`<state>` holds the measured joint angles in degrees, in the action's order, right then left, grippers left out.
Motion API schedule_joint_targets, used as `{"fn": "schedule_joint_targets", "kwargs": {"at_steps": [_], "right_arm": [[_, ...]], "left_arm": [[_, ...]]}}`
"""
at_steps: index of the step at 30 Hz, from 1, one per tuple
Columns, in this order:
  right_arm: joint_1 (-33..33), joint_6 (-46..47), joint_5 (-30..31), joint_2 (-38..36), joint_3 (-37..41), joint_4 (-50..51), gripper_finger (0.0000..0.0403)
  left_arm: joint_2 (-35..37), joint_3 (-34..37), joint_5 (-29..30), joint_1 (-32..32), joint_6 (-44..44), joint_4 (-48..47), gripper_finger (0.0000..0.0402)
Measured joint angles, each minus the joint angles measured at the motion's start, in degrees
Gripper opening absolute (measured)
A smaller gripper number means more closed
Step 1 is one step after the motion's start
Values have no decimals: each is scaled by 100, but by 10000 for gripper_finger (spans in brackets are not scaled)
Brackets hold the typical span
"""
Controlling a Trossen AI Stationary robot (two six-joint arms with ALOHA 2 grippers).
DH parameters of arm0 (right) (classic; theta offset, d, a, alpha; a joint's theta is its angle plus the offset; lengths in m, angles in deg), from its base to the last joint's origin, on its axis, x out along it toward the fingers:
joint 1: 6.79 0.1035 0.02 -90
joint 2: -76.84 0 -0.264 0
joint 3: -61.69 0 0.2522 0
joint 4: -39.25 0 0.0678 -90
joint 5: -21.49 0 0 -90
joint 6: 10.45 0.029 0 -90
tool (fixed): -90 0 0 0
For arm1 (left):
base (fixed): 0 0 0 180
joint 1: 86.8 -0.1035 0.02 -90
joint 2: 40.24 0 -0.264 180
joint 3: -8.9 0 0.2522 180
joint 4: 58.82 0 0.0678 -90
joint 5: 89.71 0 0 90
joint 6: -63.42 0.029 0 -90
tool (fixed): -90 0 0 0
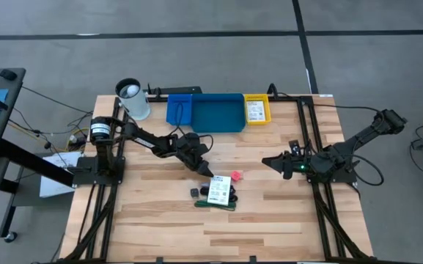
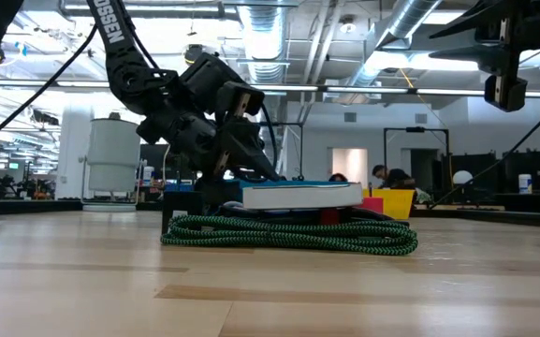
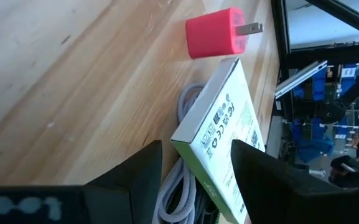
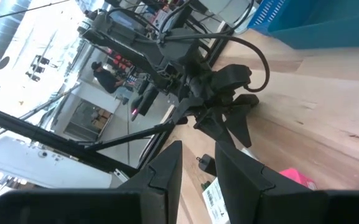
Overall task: Pick and place items into bin
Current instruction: Put the white card reader box into the yellow bin
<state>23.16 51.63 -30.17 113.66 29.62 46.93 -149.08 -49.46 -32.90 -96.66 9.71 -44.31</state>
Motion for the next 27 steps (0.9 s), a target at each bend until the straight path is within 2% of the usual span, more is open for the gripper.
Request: {"fn": "schedule_joint_targets", "kwargs": {"at_steps": [27], "right_arm": [[0, 6, 0, 0, 0, 0, 91]], "left_arm": [[-11, 9, 4, 15, 119, 72, 181]]}}
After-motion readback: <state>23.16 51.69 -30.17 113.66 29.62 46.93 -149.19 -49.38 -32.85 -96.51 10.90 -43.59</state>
